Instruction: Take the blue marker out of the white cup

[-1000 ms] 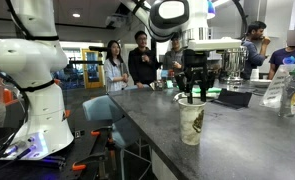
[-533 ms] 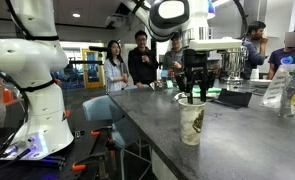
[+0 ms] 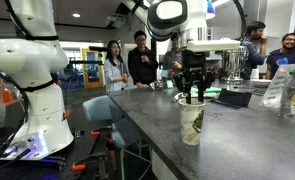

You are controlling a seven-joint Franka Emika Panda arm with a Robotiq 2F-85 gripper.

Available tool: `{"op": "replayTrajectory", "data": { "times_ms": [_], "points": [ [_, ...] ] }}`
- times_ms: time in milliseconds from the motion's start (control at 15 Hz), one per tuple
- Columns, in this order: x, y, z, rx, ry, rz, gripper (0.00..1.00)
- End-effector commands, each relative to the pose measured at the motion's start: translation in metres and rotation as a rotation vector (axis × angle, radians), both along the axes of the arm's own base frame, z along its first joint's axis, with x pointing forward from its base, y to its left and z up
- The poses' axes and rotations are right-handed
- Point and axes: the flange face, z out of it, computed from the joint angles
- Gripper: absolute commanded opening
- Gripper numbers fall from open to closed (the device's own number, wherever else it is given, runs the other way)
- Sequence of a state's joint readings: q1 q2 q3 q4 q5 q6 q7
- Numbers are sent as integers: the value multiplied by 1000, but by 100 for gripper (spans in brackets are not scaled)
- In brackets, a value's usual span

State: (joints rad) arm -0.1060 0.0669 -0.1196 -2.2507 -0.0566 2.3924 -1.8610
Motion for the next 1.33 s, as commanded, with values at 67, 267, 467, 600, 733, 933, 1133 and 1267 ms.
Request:
{"op": "replayTrajectory", "data": {
  "times_ms": [67,267,467,600,733,933,1133,1267],
  "points": [
    [-6,-5,-2,10,3,6,47],
    [-9,-5,-8,7,17,15,46],
    [-10,-3,-17,-10,40,27,46],
    [-8,-1,-21,-26,47,39,46],
    [-7,1,-23,-47,55,59,46],
    [-4,6,-27,-101,50,91,45],
    [1,13,-34,-120,41,103,44],
    [2,18,-38,-117,42,114,45]
  ]
}}
